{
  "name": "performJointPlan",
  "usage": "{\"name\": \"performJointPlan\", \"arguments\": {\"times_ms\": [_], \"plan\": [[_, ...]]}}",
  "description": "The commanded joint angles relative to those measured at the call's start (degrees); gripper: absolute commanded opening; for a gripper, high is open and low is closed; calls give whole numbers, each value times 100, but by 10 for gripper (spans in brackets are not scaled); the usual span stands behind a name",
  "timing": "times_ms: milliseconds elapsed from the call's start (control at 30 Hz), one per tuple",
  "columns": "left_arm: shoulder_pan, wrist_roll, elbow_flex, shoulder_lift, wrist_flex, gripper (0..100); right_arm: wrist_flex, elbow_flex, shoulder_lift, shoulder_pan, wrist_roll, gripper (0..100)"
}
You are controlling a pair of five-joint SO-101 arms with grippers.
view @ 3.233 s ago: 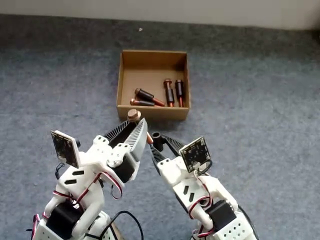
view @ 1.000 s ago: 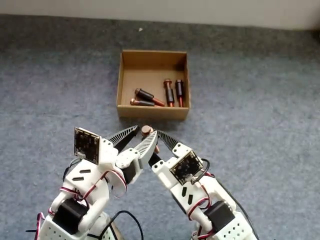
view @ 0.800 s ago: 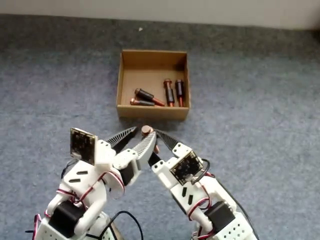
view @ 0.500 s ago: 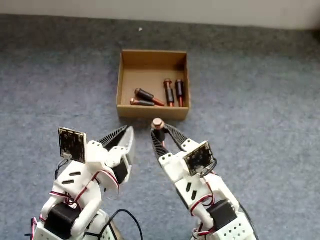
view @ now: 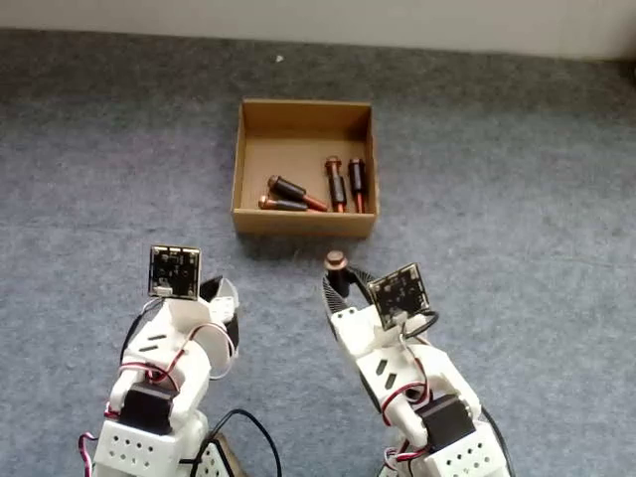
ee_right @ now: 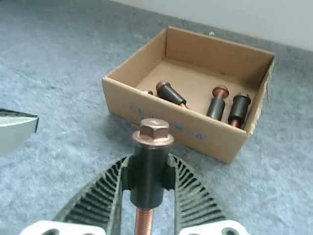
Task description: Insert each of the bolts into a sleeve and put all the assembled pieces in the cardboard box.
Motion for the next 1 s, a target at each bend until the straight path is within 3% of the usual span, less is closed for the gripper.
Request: {"name": "performJointPlan", "arguments": {"times_ms": [0, 433, 967], "plan": [[-207, -431, 356, 4, 18, 6, 207, -1051, 629, 92, -352, 5], [-593, -1222, 347, -4, 1073, 6, 127, -4198, 4954, 101, -501, 5], [-593, -1415, 347, -13, 1213, 6, -2229, -7152, 9675, 980, -484, 6]]}}
